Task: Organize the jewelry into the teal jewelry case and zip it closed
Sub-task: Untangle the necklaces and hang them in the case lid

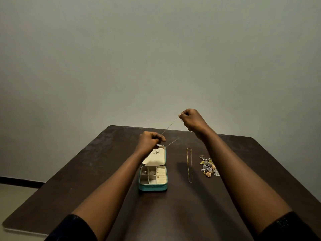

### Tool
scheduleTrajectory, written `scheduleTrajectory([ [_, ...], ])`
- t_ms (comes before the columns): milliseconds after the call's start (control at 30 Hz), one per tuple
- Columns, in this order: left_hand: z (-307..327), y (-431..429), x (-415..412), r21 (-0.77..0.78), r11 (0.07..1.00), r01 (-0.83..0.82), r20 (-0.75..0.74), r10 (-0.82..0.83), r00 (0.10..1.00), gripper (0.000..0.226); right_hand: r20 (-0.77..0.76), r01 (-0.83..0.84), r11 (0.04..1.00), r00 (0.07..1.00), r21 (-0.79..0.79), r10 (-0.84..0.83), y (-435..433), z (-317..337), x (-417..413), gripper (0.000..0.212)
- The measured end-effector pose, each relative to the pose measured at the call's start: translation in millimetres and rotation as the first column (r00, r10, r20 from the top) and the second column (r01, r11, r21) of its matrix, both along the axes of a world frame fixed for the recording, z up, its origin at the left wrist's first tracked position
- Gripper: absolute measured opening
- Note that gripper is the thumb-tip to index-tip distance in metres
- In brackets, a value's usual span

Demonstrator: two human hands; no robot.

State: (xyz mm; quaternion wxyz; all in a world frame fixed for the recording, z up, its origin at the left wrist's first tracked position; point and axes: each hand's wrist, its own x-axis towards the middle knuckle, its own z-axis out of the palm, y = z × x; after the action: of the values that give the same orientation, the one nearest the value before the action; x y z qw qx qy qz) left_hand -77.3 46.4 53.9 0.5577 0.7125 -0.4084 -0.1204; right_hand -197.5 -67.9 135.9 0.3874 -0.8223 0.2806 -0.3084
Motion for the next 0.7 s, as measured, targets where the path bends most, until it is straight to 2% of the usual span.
scheduleTrajectory([
  [167,-25,-11,-1,0.143,0.990,0.011,-0.051,-0.003,0.999,0.017,0.100,-0.041,0.988,0.995,0.151,0.026,-1,12,-4,0.015],
  [300,-37,-13,-10,0.132,0.989,0.063,-0.126,-0.047,0.991,0.019,0.183,-0.017,0.980,0.983,0.200,-0.021,-10,13,-2,0.022],
  [433,-47,-19,-17,0.167,0.984,0.067,-0.122,-0.047,0.991,0.019,0.243,0.035,0.960,0.964,0.278,-0.105,-22,9,0,0.025],
  [567,-58,-24,-23,0.184,0.983,-0.016,-0.093,0.034,0.995,0.018,0.294,0.051,0.890,0.934,0.453,-0.203,-45,2,0,0.021],
  [700,-63,-30,-30,0.231,0.973,-0.012,-0.068,0.029,0.997,0.020,0.301,0.032,0.796,0.916,0.604,-0.265,-68,-7,-1,0.018],
])
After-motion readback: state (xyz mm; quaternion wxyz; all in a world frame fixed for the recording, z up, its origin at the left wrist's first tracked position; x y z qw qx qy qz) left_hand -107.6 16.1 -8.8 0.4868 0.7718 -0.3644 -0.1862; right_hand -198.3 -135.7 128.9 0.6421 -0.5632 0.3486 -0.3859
